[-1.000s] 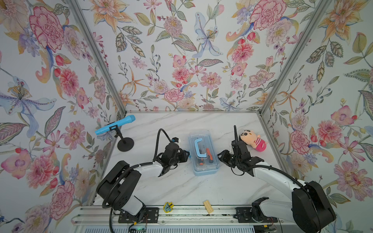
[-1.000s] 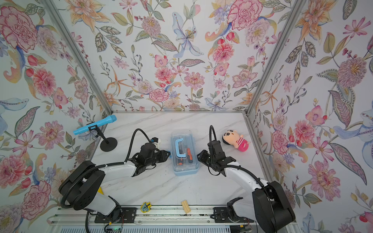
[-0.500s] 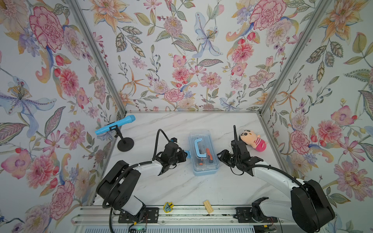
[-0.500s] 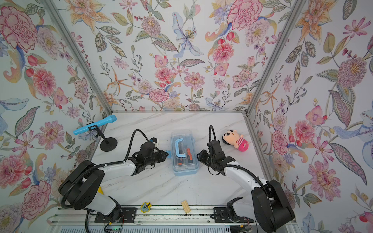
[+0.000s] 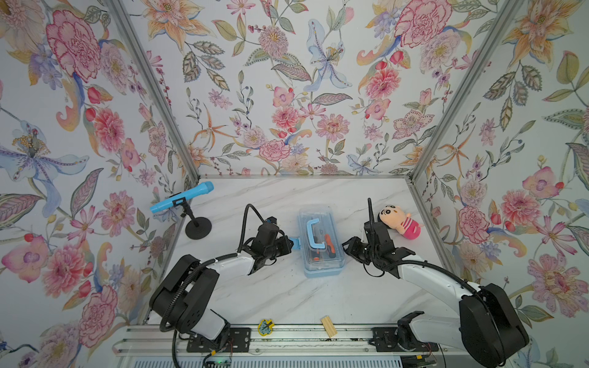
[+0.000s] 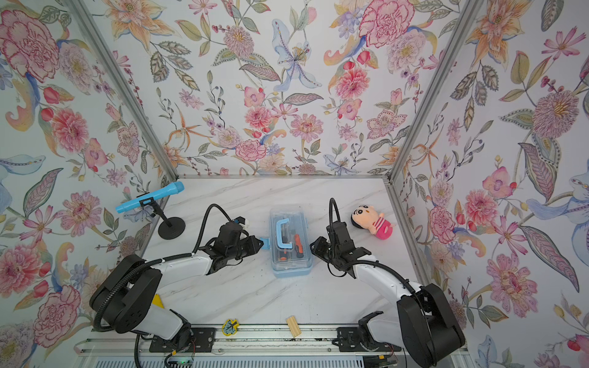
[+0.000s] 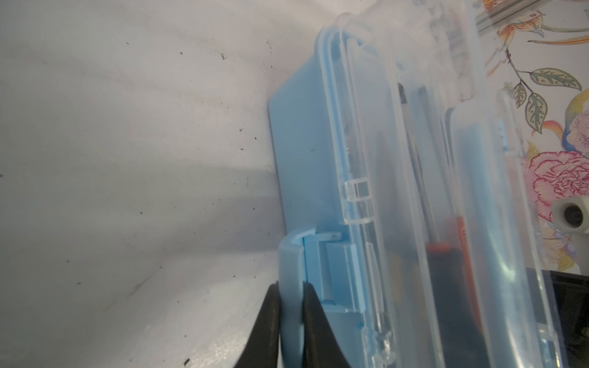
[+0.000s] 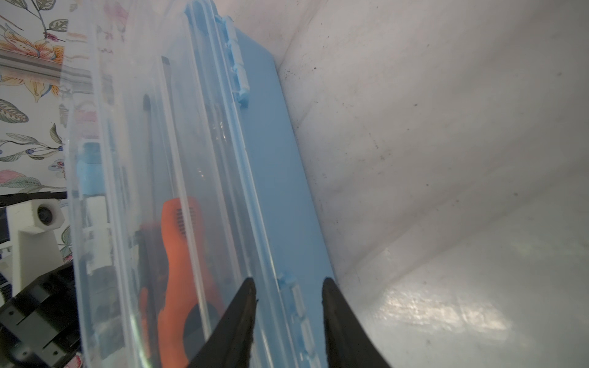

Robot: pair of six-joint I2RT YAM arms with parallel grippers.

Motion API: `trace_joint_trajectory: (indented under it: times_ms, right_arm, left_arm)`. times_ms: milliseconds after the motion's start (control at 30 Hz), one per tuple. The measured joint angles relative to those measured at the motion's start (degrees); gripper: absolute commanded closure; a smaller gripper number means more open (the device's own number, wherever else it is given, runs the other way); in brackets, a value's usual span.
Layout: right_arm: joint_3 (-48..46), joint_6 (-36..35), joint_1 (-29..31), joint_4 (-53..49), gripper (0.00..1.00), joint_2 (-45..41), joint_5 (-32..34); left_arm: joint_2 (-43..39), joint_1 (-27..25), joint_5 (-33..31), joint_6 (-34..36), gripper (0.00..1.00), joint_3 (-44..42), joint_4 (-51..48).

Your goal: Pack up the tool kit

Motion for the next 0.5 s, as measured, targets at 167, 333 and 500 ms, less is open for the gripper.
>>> trace_joint_trajectory:
  times_ms: [167,333,500]
  right_arm:
    - [0.0,-0.02,0.0,0.02,0.63,0.0,0.0]
    - [0.0,-0.02,0.0,0.11,0.63,0.07,0.0]
    - [0.0,-0.02,0.0,0.37,0.63,0.24,0.02]
  left_arm:
    - [-1.18,0.61,1.07,-1.09,0.84,0.04,-1.18]
    - [-2.25,0.72,1.36,-1.4,0.84,0.35,-2.34]
    - [-3.93,0.76,2.01,-1.42,0.84,1.44,-3.98]
